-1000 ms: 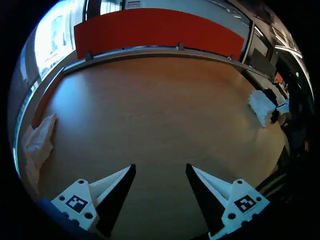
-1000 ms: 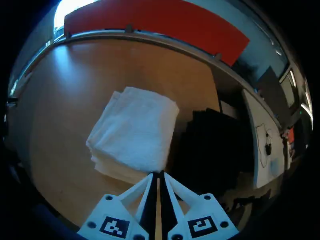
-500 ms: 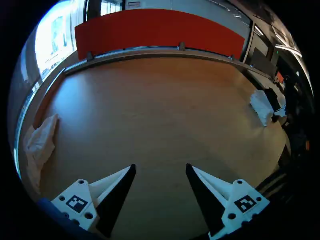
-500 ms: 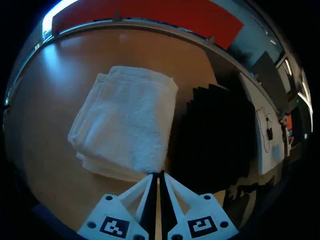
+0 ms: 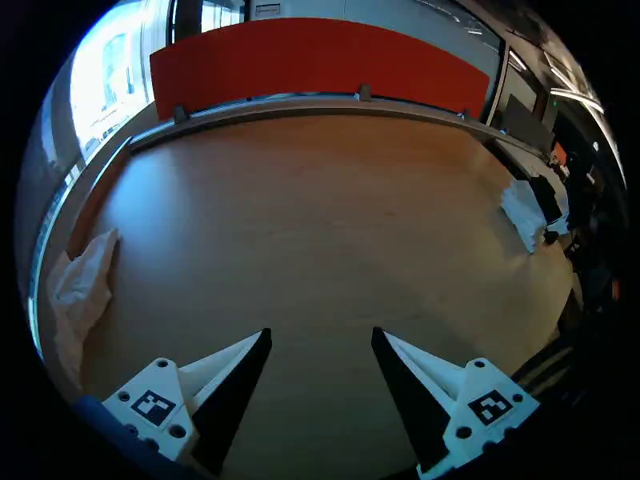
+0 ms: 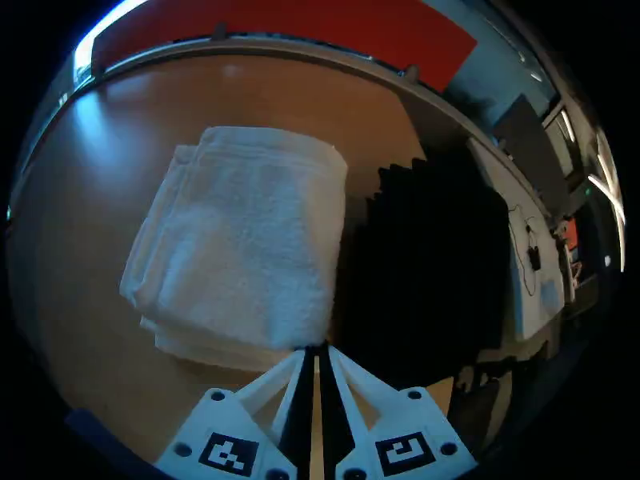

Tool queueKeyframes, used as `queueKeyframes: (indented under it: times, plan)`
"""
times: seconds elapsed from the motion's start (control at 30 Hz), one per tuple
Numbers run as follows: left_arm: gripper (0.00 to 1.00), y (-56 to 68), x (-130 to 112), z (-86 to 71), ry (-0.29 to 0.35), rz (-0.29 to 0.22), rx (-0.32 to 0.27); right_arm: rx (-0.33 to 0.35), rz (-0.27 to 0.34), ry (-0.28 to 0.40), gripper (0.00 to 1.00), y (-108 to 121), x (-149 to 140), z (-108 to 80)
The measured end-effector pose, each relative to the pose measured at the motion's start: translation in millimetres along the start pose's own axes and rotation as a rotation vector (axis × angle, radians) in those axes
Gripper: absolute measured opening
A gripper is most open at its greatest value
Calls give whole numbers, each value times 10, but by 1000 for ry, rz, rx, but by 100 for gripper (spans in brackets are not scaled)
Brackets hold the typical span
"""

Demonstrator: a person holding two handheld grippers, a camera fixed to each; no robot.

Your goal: Fold towel

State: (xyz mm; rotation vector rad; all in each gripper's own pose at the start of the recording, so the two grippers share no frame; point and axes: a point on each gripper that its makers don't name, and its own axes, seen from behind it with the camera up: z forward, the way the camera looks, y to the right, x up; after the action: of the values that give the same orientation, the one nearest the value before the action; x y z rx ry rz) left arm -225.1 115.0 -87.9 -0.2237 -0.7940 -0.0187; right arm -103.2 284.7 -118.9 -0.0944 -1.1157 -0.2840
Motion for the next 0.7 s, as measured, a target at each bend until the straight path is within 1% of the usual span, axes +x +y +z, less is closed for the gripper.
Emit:
queueKeyframes:
  times: [0.17, 0.23, 0.4, 0.5, 0.7]
  plan:
    - [93, 4, 10, 5, -1, -3, -2, -6, 22, 34, 7, 22, 40, -71]
    - [93, 4, 19, 6, 0, -4, -3, -13, 27, 50, 10, 40, 59, -108]
    - [93, 2, 41, 13, 1, 0, -5, -27, 28, 81, 16, 71, 79, -189]
    - [93, 6, 53, 19, 3, 4, -6, -44, 25, 92, 24, 105, 90, -228]
    - [93, 24, 77, 24, 9, 6, -10, -75, 14, 107, 56, 162, 95, -303]
